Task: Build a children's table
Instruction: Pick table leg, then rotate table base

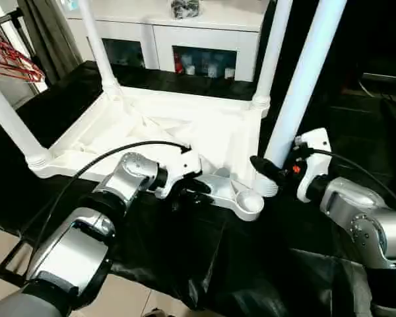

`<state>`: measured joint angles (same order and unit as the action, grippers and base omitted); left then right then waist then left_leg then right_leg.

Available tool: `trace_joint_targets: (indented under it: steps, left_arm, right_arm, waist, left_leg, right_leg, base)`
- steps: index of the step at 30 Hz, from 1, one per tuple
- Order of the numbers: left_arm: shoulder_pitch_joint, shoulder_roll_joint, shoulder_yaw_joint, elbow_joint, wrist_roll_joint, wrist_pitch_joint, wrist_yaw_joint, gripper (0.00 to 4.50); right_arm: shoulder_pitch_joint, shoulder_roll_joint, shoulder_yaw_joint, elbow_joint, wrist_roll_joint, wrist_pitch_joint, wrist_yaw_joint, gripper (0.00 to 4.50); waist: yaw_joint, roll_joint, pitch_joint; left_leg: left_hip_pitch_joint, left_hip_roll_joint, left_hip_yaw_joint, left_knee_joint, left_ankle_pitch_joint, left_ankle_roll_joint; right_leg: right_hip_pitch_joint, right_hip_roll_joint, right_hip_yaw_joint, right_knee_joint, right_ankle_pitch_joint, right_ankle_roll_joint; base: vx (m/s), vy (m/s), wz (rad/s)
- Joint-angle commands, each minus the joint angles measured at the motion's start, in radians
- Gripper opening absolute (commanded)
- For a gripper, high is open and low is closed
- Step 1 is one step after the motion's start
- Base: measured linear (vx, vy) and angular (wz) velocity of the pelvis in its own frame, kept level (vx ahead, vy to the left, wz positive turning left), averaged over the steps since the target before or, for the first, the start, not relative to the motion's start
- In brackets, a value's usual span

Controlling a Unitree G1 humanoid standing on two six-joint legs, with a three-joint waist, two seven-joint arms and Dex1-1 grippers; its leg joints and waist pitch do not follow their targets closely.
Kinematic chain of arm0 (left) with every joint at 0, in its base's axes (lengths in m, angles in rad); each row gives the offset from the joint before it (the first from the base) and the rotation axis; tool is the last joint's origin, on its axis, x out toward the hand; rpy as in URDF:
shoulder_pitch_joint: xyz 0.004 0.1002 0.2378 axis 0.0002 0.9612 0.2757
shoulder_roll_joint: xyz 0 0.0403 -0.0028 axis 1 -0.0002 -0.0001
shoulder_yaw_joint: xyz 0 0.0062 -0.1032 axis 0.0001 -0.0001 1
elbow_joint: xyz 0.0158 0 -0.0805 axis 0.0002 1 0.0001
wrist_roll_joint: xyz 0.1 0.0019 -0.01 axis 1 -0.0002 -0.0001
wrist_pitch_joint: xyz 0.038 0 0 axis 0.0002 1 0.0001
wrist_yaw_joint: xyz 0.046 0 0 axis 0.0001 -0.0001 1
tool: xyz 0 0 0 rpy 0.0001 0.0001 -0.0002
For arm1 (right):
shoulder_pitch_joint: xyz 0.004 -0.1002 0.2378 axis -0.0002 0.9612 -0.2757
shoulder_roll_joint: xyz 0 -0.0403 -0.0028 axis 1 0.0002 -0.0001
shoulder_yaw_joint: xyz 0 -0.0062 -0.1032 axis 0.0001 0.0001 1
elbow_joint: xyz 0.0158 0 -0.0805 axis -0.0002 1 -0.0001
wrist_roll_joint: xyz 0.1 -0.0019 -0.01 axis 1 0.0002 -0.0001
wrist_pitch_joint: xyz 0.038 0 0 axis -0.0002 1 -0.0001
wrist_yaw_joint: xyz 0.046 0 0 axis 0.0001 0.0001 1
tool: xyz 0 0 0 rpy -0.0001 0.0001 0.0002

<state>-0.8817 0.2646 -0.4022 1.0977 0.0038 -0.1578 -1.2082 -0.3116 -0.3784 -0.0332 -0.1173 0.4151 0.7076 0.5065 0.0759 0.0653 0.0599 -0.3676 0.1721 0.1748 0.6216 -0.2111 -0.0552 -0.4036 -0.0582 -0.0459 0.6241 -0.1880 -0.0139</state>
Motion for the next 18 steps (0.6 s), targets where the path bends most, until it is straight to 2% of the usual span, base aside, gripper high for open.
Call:
trace_joint_targets:
  steps: [1, 6, 7, 10, 11, 12, 14, 15, 16, 17, 18]
  left_arm:
    - [-0.018, 0.004, 0.003, 0.026, 0.031, -0.013, -0.002, 0.86]
    - [-0.019, -0.002, 0.02, 0.032, 0.023, -0.004, -0.004, 0.6]
    - [-0.018, -0.003, 0.026, 0.026, 0.017, 0.002, -0.004, 0.49]
    - [-0.01, -0.004, 0.031, -0.001, 0.017, 0.065, 0.008, 0.4]
    - [-0.002, -0.003, 0.029, -0.014, 0.024, 0.083, 0.009, 0.35]
    - [0.023, -0.008, 0.036, -0.054, 0.016, 0.141, 0.01, 0.24]
    - [0.047, -0.019, 0.052, -0.096, -0.001, 0.176, 0.03, 0.16]
    - [0.081, -0.032, 0.068, -0.165, -0.019, 0.237, 0.068, 0.16]
    - [0.09, -0.035, 0.071, -0.185, -0.023, 0.256, 0.079, 0.05]
    - [0.108, -0.036, 0.074, -0.22, -0.029, 0.278, 0.092, 0.02]
    - [0.144, -0.037, 0.073, -0.289, -0.026, 0.306, 0.114, 0.01]
  right_arm:
    - [-0.002, -0.011, 0.002, -0.029, -0.011, 0.007, -0.001, 1.91]
    - [-0.006, -0.013, 0.001, -0.027, -0.01, 0.009, 0.0, 1.91]
    - [-0.006, -0.012, 0.002, -0.028, -0.01, 0.009, 0.0, 1.91]
    - [-0.006, -0.012, 0.005, -0.024, -0.009, 0.006, 0.001, 1.91]
    - [-0.005, -0.011, 0.007, -0.023, -0.009, 0.006, 0.001, 1.91]
    - [-0.006, -0.008, 0.01, -0.02, -0.009, 0.004, 0.0, 1.91]
    - [-0.007, -0.006, 0.013, -0.012, -0.01, 0.0, 0.003, 1.91]
    - [-0.01, -0.006, 0.018, -0.001, -0.013, -0.006, 0.007, 1.91]
    - [-0.011, -0.006, 0.02, 0.001, -0.015, -0.008, 0.008, 1.91]
    - [-0.014, -0.005, 0.022, 0.005, -0.017, -0.01, 0.009, 1.91]
    - [-0.021, -0.006, 0.029, 0.02, -0.025, -0.019, 0.011, 1.91]
  waist:
    - [0.0, -0.006, -0.076]
    - [-0.006, -0.006, -0.076]
    - [-0.008, -0.011, -0.076]
    - [-0.016, -0.01, -0.076]
    - [-0.018, -0.018, -0.075]
    - [-0.017, -0.017, -0.075]
    - [-0.023, -0.017, -0.072]
    - [-0.023, -0.026, -0.075]
    - [-0.022, -0.02, -0.074]
    - [-0.021, -0.018, -0.074]
    - [-0.023, -0.028, -0.073]
  left_leg:
    - [0.006, 0.045, -0.021, -0.072, -0.107, 0.017]
    - [0.004, 0.047, -0.022, -0.072, -0.101, 0.018]
    - [0.003, 0.046, -0.022, -0.072, -0.097, 0.021]
    - [0.002, 0.045, -0.021, -0.071, -0.089, 0.032]
    - [0.001, 0.045, -0.02, -0.071, -0.087, 0.035]
    - [0.0, 0.045, -0.021, -0.071, -0.079, 0.04]
    - [-0.001, 0.046, -0.02, -0.071, -0.079, 0.048]
    - [0.001, 0.049, -0.018, -0.071, -0.08, 0.048]
    - [-0.001, 0.049, -0.019, -0.07, -0.073, 0.054]
    - [0.0, 0.047, -0.018, -0.069, -0.071, 0.058]
    - [-0.001, 0.052, -0.02, -0.072, -0.067, 0.062]
  right_leg:
    - [0.07, -0.085, 0.05, -0.081, -0.132, -0.242]
    - [0.071, -0.086, 0.049, -0.076, -0.099, -0.256]
    - [0.072, -0.086, 0.049, -0.076, -0.091, -0.258]
    - [0.073, -0.087, 0.049, -0.075, -0.082, -0.269]
    - [0.075, -0.087, 0.049, -0.077, -0.085, -0.269]
    - [0.075, -0.089, 0.049, -0.074, -0.09, -0.271]
    - [0.073, -0.087, 0.048, -0.077, -0.105, -0.272]
    - [0.075, -0.09, 0.048, -0.076, -0.115, -0.275]
    - [0.073, -0.09, 0.048, -0.075, -0.116, -0.279]
    - [0.07, -0.088, 0.047, -0.078, -0.12, -0.277]
    - [0.072, -0.088, 0.048, -0.074, -0.117, -0.277]
  base:
    - [0.0, 0.0, 0.0]
    - [0.0, 0.0, 0.0]
    - [0.0, 0.0, 0.0]
    - [0.0, 0.0, 0.0]
    - [0.0, 0.0, 0.0]
    - [0.0, 0.0, 0.0]
    - [0.0, 0.0, 0.0]
    - [0.0, 0.0, 0.0]
    - [0.0, 0.0, 0.0]
    - [0.0, 0.0, 0.0]
    - [0.0, 0.0, 0.0]
